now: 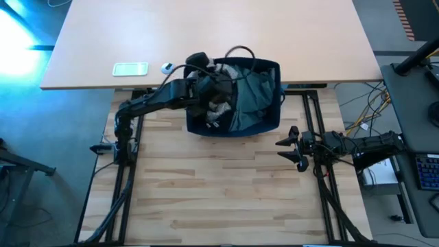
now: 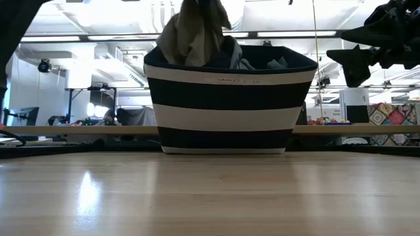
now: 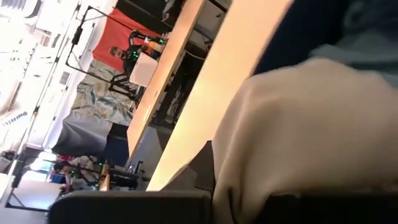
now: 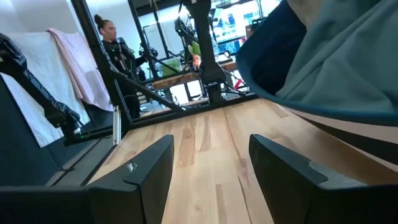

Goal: Fold Laundry from Bin
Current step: Fold the brown shorts from the blue laundry basket

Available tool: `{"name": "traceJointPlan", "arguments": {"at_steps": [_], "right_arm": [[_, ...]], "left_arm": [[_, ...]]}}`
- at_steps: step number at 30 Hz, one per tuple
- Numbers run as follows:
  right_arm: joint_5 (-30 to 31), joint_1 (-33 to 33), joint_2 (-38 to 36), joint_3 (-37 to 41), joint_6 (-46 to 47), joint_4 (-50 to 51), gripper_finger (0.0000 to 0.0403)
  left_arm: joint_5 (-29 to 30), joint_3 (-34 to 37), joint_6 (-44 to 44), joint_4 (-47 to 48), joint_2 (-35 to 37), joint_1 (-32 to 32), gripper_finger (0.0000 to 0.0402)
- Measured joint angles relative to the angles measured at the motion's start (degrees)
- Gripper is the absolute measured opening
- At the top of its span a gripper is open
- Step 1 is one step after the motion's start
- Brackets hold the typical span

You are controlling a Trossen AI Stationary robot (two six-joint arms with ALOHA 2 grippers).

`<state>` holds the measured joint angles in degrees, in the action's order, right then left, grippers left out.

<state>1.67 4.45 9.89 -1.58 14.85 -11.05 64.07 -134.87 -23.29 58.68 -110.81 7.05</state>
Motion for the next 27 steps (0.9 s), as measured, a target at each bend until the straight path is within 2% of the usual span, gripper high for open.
{"name": "traceJointPlan", "arguments": {"at_steps": [3,6,11,18,23,27], "right_arm": [[0.15,0.0,0.0,0.0,-0.07,-0.18,0.0206],[2.52,0.02,0.0,0.0,0.07,-0.35,0.0206],[7.16,0.01,0.0,0.0,0.09,0.13,0.0206],[9.1,0.02,0.02,0.0,0.1,0.23,0.0206],[12.05,0.02,0.04,0.0,0.79,0.43,0.0206],[14.97,0.02,0.24,0.0,1.06,0.45,0.0205]], "left_arm": [[-0.49,-0.02,0.2,-1.26,1.97,0.07,0.0],[-5.7,-0.01,0.42,-5.38,4.03,-0.23,0.0],[-22.75,-0.11,1.28,-9.95,7.16,-1.59,0.0],[-43.13,-0.09,1.83,-11.88,10.97,-3.02,0.0],[-43.67,-0.04,-0.44,-19.04,15.34,-2.64,0.0],[-43.67,-0.07,-0.71,-20.32,17.92,-2.27,0.0]]}}
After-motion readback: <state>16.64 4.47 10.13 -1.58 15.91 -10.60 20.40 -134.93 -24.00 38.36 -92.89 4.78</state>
